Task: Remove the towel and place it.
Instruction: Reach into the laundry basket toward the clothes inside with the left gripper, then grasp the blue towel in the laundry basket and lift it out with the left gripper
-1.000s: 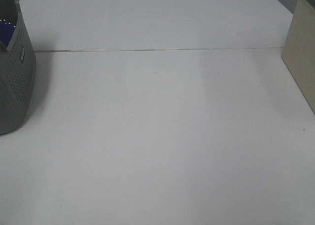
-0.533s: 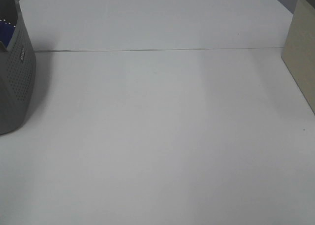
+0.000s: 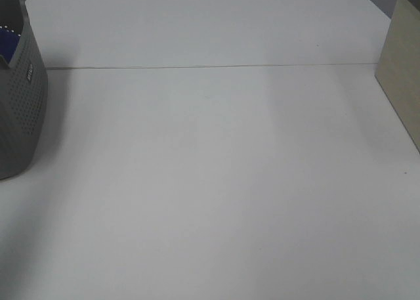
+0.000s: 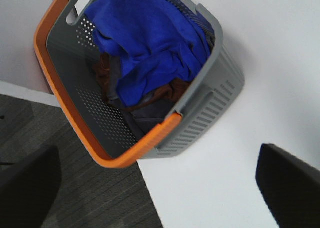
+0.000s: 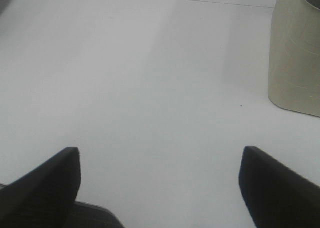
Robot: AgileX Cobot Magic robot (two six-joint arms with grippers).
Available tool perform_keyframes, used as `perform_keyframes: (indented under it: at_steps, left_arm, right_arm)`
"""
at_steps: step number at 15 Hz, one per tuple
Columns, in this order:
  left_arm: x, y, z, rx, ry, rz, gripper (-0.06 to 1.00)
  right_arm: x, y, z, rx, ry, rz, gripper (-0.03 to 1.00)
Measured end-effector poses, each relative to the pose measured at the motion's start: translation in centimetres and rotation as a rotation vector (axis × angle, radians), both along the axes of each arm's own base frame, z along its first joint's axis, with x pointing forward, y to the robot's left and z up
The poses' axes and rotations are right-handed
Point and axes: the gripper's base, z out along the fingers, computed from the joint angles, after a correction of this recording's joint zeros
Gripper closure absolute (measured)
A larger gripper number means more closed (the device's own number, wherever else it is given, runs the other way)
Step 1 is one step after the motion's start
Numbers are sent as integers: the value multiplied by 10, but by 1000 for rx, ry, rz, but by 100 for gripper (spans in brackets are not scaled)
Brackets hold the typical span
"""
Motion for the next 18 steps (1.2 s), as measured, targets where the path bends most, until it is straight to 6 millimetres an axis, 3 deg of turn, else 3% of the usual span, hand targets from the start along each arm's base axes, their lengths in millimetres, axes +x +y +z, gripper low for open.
perform_keyframes:
  at_steps: [3, 6, 9, 10, 12, 17, 18]
  left_arm:
    - [70, 9, 20, 149, 57, -61, -4]
    - [144, 27, 10, 379, 190, -71, -4]
    - [195, 37, -40, 519, 387, -142, -4]
    - [203, 38, -51, 526, 423, -153, -4]
    - [236, 43, -103, 568, 571, -192, -4]
    - [271, 50, -159, 685, 636, -257, -4]
    - [281, 50, -181, 699, 661, -292, -3]
  right_arm:
    - [0, 0, 0, 0, 0, 0, 14]
    - [0, 0, 0, 0, 0, 0, 14]
    - [0, 0, 0, 0, 0, 0, 14]
    - [0, 0, 0, 0, 0, 0, 14]
    - [0, 0, 0, 0, 0, 0, 14]
    - [0, 0, 0, 0, 0, 0, 14]
    - [0, 0, 0, 0, 0, 0, 14]
